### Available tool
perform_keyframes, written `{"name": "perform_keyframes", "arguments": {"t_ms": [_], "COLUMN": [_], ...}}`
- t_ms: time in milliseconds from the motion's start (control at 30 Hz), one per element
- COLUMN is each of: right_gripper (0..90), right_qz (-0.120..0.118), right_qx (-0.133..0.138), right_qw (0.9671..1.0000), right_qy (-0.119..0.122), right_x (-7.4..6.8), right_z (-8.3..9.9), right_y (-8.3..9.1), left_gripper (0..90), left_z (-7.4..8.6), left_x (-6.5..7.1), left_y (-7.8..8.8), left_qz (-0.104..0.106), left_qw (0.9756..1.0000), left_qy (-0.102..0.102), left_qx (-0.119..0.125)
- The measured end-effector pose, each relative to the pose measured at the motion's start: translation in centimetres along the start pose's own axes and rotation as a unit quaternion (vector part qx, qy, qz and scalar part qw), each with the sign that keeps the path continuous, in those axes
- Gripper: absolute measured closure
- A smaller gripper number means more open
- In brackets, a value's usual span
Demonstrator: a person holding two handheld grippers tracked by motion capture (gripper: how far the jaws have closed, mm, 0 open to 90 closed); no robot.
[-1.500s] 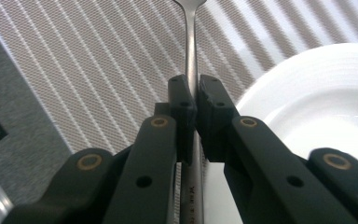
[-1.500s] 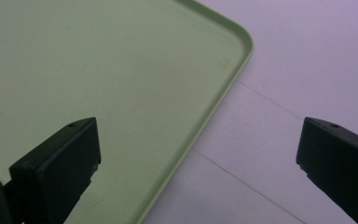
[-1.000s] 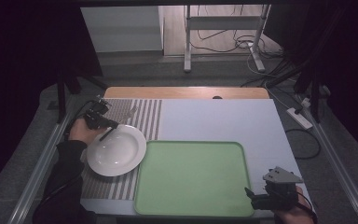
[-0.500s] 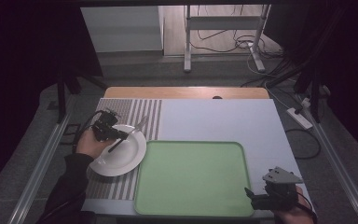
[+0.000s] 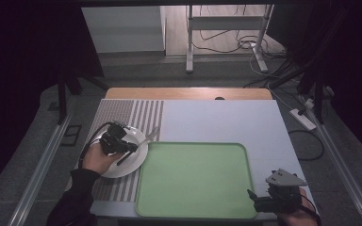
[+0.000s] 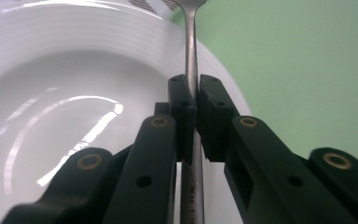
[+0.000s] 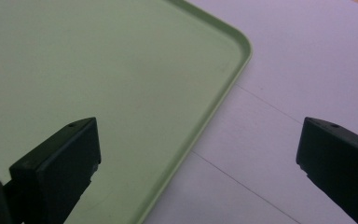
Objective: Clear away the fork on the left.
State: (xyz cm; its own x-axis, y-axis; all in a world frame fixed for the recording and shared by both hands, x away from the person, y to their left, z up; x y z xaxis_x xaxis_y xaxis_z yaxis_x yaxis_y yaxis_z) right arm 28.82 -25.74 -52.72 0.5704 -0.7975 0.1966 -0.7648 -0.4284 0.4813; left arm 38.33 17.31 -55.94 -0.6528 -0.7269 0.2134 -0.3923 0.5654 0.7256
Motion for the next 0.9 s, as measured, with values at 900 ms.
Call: {"name": "perform_keyframes", "arguments": {"t_ms": [900], "right_gripper": [0.0], "right_qz": [-0.002], "right_qx": [-0.002], "right_qw": [1.0], "right_qy": [0.006], "right_x": [-0.1], "right_z": [0.0], "right_y": [0.0], "left_gripper": [84.0], "left_z": [2.9], "left_x": [10.2], "left_y": [-3.8], "left_qz": [0.047], "left_qw": [0.9977], "left_qy": [-0.027], "left_qx": [-0.039]}}
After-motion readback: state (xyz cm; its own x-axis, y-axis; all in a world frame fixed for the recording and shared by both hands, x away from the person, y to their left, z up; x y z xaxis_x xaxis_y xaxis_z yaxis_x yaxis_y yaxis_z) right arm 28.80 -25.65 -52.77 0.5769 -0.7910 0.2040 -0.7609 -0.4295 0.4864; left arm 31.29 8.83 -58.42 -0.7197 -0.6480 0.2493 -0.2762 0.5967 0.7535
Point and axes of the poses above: each handheld gripper's, and its own axes: y roughly backward along the jaws, z roughly out of its underside, x roughly to its right, the point moved 10 cm from there along -y, roughly forward along the jaws, and after that the axes turned 14 degrees about x, right-handed, at the moved point
